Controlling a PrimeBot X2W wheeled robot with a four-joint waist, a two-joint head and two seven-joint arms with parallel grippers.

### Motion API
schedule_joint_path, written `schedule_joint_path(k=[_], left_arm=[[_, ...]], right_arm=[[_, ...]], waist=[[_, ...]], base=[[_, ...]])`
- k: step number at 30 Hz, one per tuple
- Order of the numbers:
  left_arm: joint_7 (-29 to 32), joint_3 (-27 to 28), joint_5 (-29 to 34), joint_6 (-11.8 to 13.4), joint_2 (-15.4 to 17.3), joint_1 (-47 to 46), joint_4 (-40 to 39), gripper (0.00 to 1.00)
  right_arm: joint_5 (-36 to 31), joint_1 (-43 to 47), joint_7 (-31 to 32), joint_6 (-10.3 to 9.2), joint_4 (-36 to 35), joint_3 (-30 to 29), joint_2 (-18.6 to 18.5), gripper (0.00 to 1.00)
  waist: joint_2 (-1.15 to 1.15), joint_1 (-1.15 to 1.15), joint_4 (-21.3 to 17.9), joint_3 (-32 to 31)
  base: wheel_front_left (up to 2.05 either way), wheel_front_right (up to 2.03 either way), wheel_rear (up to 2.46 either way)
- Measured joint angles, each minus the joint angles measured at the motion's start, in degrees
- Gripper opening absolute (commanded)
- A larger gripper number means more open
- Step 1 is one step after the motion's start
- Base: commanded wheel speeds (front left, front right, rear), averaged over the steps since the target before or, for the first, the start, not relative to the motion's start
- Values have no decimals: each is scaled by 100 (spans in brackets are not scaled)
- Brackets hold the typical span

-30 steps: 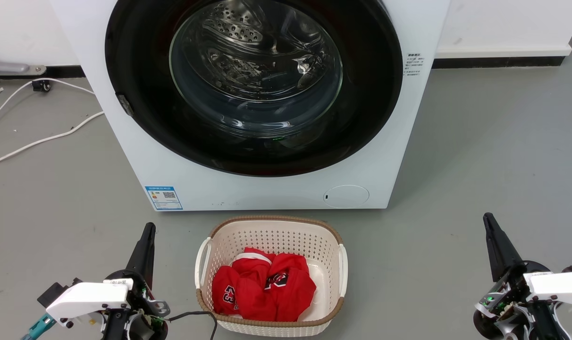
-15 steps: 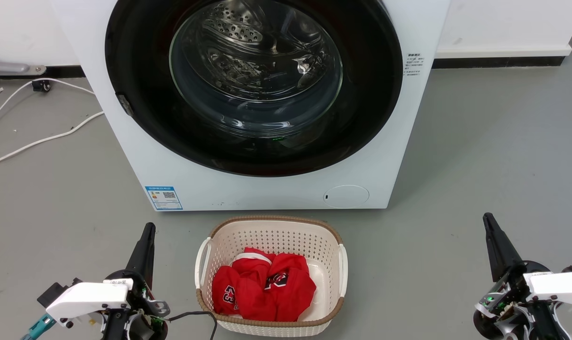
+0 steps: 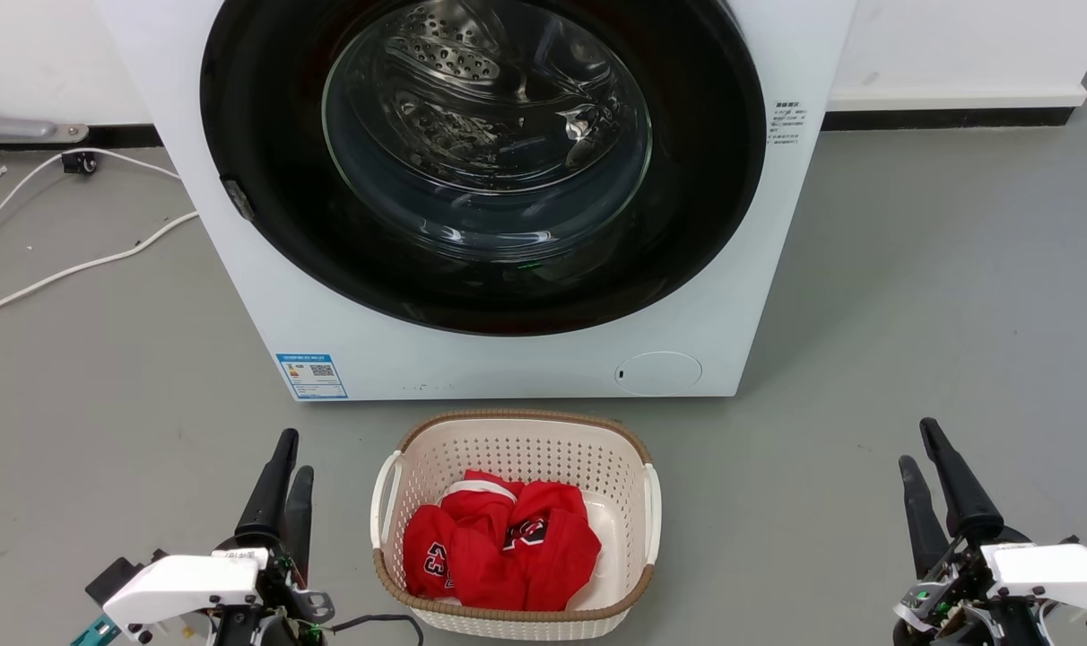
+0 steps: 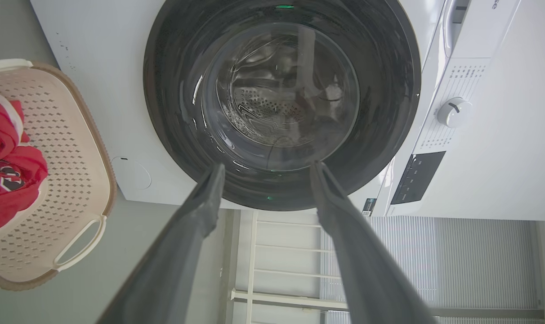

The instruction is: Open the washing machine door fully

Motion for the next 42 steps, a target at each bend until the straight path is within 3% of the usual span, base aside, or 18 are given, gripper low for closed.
schedule_joint_path(k=[9, 33, 42], left_arm=[[-266, -122, 417, -1, 27, -1, -268, 100], [-834, -212, 3411, -1, 118, -6, -862, 100], [-979, -253, 4067, -2, 129, 1, -870, 100]], right_arm=[[-427, 15, -252, 0, -188, 53, 2, 100], [-4033, 101, -822, 0, -912, 183, 4, 100], [-4889, 118, -969, 0, -943, 197, 4, 100]], waist=[[0, 0, 0, 0], [0, 0, 13, -4], [0, 0, 18, -21]], base=[[0, 0, 0], [0, 0, 0], [0, 0, 0]])
